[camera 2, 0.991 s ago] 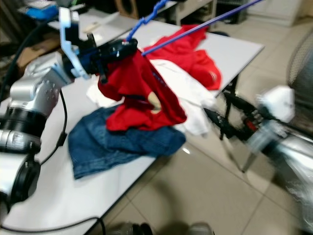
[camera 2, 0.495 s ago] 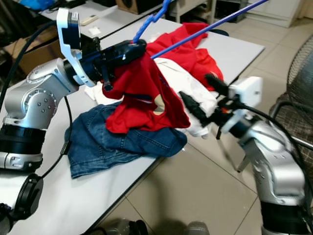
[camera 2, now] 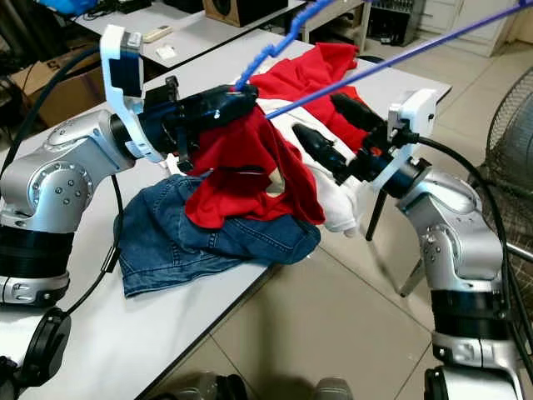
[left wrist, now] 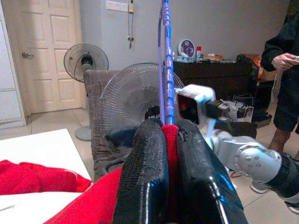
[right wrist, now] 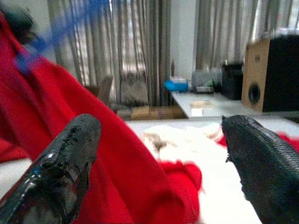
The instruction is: Hang hanger
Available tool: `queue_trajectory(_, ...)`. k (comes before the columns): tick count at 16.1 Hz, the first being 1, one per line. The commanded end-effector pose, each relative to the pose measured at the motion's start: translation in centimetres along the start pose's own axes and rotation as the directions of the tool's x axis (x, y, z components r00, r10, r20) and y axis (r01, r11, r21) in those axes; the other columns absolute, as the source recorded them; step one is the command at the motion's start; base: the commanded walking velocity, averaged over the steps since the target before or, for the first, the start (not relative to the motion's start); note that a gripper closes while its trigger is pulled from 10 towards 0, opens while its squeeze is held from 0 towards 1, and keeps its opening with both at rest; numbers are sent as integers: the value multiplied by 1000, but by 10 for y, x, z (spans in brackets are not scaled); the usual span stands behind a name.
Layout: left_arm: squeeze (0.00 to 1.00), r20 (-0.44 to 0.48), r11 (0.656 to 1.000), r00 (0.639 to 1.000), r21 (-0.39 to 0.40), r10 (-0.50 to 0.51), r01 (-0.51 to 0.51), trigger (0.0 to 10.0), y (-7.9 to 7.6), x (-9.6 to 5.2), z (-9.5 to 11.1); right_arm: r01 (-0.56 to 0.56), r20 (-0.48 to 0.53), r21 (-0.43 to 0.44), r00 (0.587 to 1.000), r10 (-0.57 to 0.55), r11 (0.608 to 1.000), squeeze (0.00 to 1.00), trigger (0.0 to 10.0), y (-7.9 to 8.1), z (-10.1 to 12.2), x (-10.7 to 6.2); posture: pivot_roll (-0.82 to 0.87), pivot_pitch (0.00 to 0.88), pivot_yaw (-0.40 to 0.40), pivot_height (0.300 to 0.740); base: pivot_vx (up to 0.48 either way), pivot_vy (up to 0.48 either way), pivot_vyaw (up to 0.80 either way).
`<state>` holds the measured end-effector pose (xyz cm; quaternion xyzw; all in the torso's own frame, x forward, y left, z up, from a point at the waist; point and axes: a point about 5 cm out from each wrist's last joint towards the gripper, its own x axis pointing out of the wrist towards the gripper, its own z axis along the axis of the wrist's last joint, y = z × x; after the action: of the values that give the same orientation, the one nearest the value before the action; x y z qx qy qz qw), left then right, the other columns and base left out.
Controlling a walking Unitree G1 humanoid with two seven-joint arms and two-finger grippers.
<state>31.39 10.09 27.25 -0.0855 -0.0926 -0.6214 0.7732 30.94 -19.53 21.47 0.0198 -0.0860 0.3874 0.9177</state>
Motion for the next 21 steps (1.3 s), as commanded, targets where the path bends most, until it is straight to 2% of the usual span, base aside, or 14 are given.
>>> queue_trajectory(1,0,-9,1000,1000,28,-5,5,0,-2,-1,7,-33,0,-3,999,33,999,0,10000,-2,1,5,-215,0,120,740,0,0,0)
queue_trajectory(5,0,-22,999,1000,37,-6,7,0,1,0,10,-132,27,67,991,131,989,0,10000,-3,6,14,-187,0,94,740,0,0,0)
queue_trajectory(7,0,-46,996,996,55,74,-71,0,10,1,7,-238,38,129,971,235,963,0,10000,0,9,13,-160,0,66,740,0,0,0)
queue_trajectory(8,0,-65,993,993,63,100,-96,0,13,0,5,-248,20,131,969,248,960,0,10000,-1,6,11,-150,0,58,740,0,0,0)
queue_trajectory(10,0,-76,992,991,63,112,-107,0,14,0,4,-211,-19,119,976,215,970,0,10000,-5,-3,12,-140,0,56,740,0,0,0)
queue_trajectory(15,0,-54,1000,998,13,10,-9,0,-4,13,2,-150,-119,99,980,161,984,0,10000,-12,-22,20,-138,0,63,740,0,0,0)
queue_trajectory(17,0,-52,1000,999,7,9,-9,0,-6,15,0,-129,-154,76,978,139,989,0,10000,-16,-27,19,-140,0,63,740,0,0,0)
queue_trajectory(19,0,-59,1000,998,4,9,-9,0,-6,15,-3,-97,-154,80,982,108,992,0,10000,-19,-28,18,-142,0,63,740,0,0,0)
queue_trajectory(21,0,-92,1000,995,12,23,-22,0,-6,13,-9,-111,-118,104,985,123,988,0,10000,-18,-26,17,-143,0,61,740,0,0,0)
